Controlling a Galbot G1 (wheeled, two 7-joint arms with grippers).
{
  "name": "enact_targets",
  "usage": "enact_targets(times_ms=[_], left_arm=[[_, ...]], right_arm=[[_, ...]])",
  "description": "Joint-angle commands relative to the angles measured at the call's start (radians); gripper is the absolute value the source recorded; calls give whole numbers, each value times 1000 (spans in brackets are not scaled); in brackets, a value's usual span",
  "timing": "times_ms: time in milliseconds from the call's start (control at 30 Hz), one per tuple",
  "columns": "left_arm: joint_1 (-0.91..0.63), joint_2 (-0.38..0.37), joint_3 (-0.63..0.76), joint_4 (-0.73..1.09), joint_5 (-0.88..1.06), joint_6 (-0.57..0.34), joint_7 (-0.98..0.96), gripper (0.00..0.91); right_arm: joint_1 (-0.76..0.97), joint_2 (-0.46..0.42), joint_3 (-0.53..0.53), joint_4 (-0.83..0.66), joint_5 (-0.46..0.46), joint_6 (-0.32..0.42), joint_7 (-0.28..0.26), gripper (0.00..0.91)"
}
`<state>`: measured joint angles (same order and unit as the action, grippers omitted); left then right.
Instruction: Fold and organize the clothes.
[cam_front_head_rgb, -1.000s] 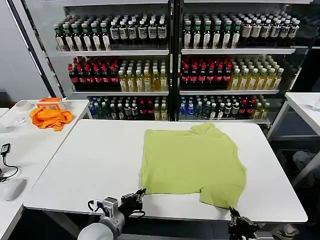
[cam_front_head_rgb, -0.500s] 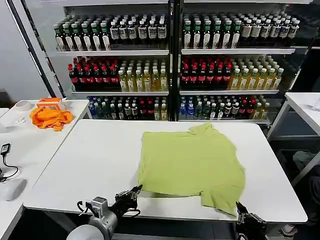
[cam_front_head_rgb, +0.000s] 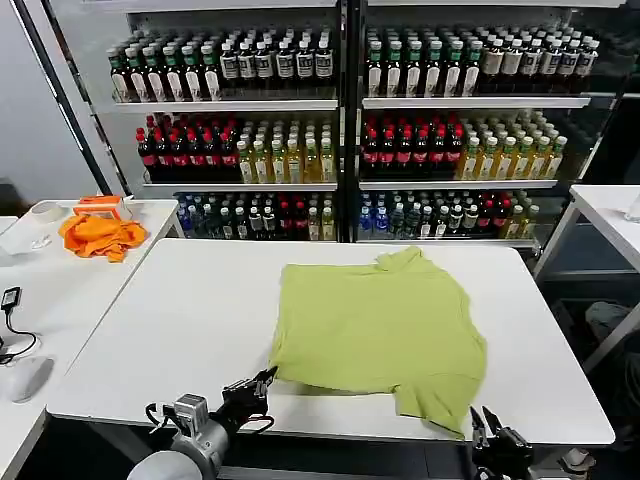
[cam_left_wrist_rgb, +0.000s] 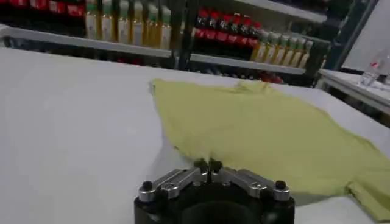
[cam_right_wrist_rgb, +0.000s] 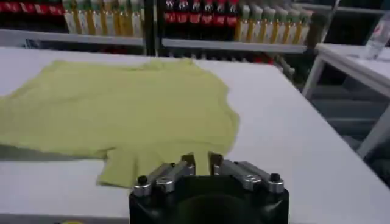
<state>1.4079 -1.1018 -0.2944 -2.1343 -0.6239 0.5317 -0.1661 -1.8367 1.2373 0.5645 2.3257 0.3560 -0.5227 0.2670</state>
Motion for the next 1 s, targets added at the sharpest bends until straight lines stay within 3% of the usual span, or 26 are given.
enact_targets(times_ms=[33, 300, 333, 367, 400, 433, 1000], left_arm=[[5, 0, -8, 13, 15, -1, 0, 20], [4, -4, -4, 11, 17, -3, 1, 20], [4, -4, -4, 12, 17, -3, 1, 20], [3, -5, -3, 12, 17, -4, 1, 20], [3, -6, -2, 13, 17, -4, 1, 20], [2, -6, -2, 13, 17, -4, 1, 20], [3, -10, 5, 10, 19, -7, 0, 20]], right_arm=[[35, 0, -28, -57, 0, -7, 2, 907], [28, 15, -85, -61, 1, -6, -7, 907], [30, 17, -88, -60, 1, -7, -9, 544], [31, 18, -89, -62, 1, -7, -9, 262], [32, 18, -89, -64, 1, -7, -9, 60], [37, 18, -89, -72, 1, -6, -8, 0], [45, 21, -82, -90, 41, 31, -8, 0]])
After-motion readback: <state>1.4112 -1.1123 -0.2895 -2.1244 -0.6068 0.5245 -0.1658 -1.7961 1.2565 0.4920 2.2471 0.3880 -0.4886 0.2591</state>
